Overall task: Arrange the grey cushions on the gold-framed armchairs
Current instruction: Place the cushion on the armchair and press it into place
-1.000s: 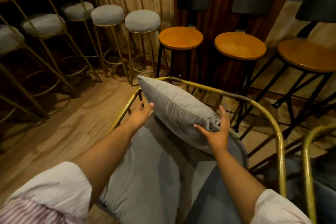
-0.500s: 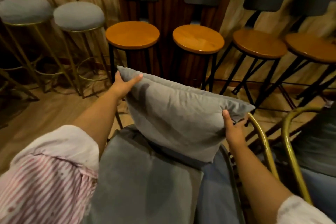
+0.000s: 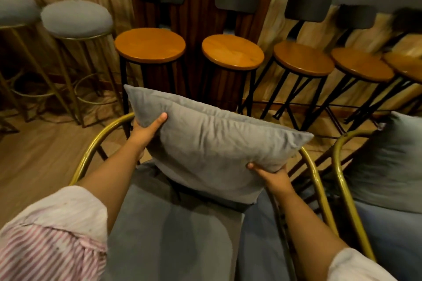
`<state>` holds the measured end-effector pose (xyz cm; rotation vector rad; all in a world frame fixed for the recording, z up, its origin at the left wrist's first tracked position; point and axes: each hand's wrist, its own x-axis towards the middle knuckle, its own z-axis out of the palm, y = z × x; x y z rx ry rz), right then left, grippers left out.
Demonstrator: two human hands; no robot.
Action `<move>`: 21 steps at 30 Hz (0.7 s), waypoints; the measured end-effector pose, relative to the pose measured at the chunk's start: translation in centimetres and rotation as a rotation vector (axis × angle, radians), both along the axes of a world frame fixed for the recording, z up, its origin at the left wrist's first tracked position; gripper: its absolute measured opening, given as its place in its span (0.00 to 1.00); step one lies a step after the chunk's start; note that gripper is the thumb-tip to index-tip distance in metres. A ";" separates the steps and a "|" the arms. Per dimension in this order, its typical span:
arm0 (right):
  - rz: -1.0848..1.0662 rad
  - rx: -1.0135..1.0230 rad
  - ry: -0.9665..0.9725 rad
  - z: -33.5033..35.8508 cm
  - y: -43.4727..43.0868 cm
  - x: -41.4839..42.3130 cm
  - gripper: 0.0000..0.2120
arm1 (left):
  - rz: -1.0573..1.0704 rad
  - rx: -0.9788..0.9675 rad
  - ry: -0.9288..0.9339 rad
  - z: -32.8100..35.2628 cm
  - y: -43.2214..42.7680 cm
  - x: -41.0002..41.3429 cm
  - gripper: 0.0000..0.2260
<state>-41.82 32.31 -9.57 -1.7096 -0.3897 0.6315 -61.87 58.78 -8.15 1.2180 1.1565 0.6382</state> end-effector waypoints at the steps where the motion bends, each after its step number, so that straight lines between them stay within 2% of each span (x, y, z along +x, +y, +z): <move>1: 0.000 0.034 -0.003 0.7 -0.2 -0.1 0.41 | 0.009 0.014 -0.001 0.8 -0.3 -0.1 0.46; 2: -0.010 0.062 -0.015 1.7 -0.5 -0.2 0.43 | 0.008 0.027 -0.003 2.1 -0.6 -0.1 0.45; 6: -0.081 0.107 -0.078 6.5 -2.5 0.1 0.37 | -0.025 0.114 -0.066 8.4 -2.6 -0.3 0.44; 11: -0.223 0.195 -0.168 13.1 -7.3 -0.6 0.38 | -0.117 0.389 -0.117 15.5 -7.5 -1.1 0.37; 15: -0.308 0.247 -0.245 17.1 -12.5 -1.3 0.53 | -0.246 0.429 -0.134 19.7 -11.7 -1.1 0.42; 16: -0.321 0.256 -0.264 17.7 -13.8 -1.4 0.54 | -0.271 0.422 -0.131 20.4 -12.8 -1.0 0.43; 21: -0.511 0.260 -0.317 20.1 -21.0 -1.1 0.37 | -0.381 0.437 -0.158 22.3 -19.2 1.4 0.44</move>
